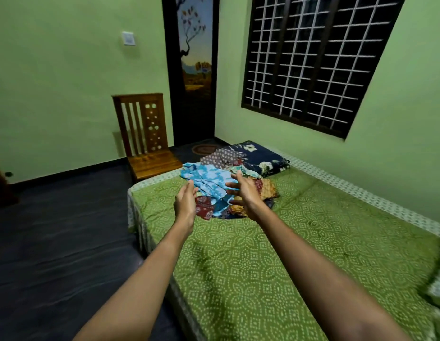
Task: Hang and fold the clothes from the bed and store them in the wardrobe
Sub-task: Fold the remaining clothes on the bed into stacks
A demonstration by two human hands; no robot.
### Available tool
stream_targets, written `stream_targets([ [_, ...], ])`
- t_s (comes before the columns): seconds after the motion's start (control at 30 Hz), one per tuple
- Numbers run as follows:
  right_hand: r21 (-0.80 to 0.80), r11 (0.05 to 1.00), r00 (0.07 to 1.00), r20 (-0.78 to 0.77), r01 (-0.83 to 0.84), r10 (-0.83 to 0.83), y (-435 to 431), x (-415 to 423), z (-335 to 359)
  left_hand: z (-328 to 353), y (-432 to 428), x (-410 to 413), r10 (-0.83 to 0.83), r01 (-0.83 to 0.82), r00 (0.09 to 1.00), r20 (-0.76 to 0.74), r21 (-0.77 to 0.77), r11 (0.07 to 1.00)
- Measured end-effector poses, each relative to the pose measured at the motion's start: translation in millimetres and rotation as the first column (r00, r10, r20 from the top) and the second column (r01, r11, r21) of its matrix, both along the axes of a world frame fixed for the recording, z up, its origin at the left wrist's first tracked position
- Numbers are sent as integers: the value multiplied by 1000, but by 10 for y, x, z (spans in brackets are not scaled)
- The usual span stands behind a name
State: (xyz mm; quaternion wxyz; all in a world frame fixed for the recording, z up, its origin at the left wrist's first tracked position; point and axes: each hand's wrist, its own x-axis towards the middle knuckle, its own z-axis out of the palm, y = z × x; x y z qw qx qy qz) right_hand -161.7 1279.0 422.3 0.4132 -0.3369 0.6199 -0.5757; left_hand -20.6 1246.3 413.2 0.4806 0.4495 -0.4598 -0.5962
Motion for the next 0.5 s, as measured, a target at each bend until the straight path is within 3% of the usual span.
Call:
stream_targets([
  [0.23,38,995,995,23,96,-97,-917,-202,-299,-286,-1098,-154,-57,57,998,13,32,998],
  [0.5,95,957,959,51,274,-279,-2052,-294,-568,-502,-2626,-301,-232,224,967,109,82,971],
])
